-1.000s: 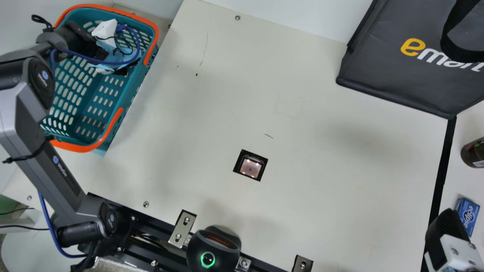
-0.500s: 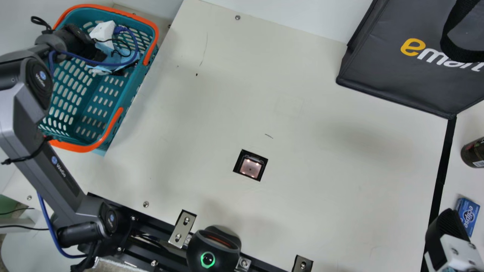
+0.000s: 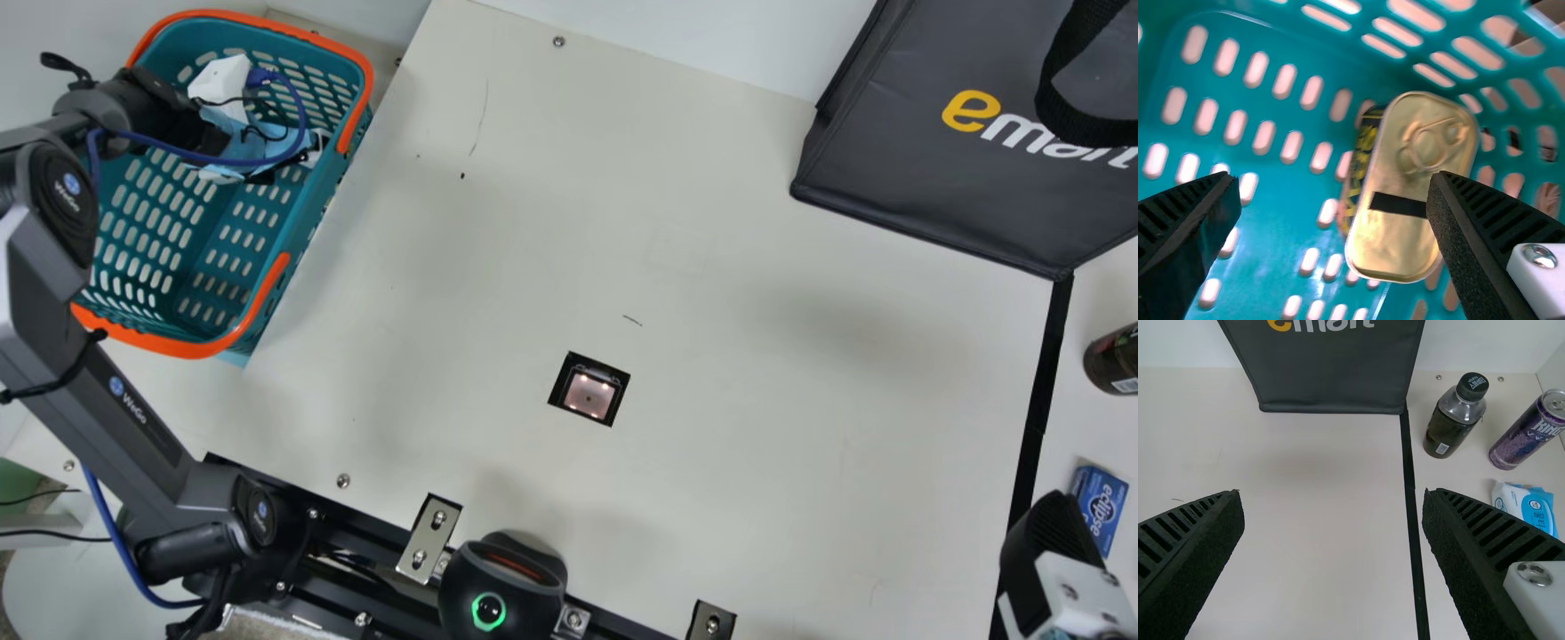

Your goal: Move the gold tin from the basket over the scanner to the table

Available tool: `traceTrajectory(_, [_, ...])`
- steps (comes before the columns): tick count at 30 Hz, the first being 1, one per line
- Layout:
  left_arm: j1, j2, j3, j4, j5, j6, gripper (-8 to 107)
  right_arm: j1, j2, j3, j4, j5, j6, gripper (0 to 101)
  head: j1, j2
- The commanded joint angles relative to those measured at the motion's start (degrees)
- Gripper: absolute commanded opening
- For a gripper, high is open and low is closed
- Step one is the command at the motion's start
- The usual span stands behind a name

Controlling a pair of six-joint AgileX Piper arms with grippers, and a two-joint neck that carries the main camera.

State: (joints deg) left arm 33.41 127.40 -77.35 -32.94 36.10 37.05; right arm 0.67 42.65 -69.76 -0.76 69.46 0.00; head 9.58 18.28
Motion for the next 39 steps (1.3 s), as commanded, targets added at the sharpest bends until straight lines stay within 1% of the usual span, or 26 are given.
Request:
traceTrajectory(1, [-0.1, 0.0, -0.3, -1.5, 0.7, 1.4, 90, 0.0, 0.0, 0.0, 0.0, 0.0, 0.0, 95, -1.7, 0.1])
traceTrajectory(6, [-0.6, 0.5, -1.5, -2.6, 2.0, 4.4, 90, 0.0, 0.0, 0.0, 0.0, 0.0, 0.0, 95, -1.7, 0.1])
traceTrajectory(18, [-1.7, 3.4, -4.4, -2.2, 3.5, 12.1, 90, 0.0, 0.0, 0.0, 0.0, 0.0, 0.0, 95, -1.7, 0.1])
traceTrajectory(31, [-1.5, 7.3, -7.7, -3.0, 6.7, 16.0, 90, 0.0, 0.0, 0.0, 0.0, 0.0, 0.0, 95, -1.7, 0.1])
traceTrajectory(34, [-1.5, 7.9, -8.1, -2.8, 6.6, 15.9, 90, 0.0, 0.0, 0.0, 0.0, 0.0, 0.0, 95, -1.7, 0.1])
traceTrajectory(39, [-1.3, 7.5, -7.5, -1.8, 4.6, 15.1, 90, 0.0, 0.0, 0.0, 0.0, 0.0, 0.0, 95, -1.7, 0.1])
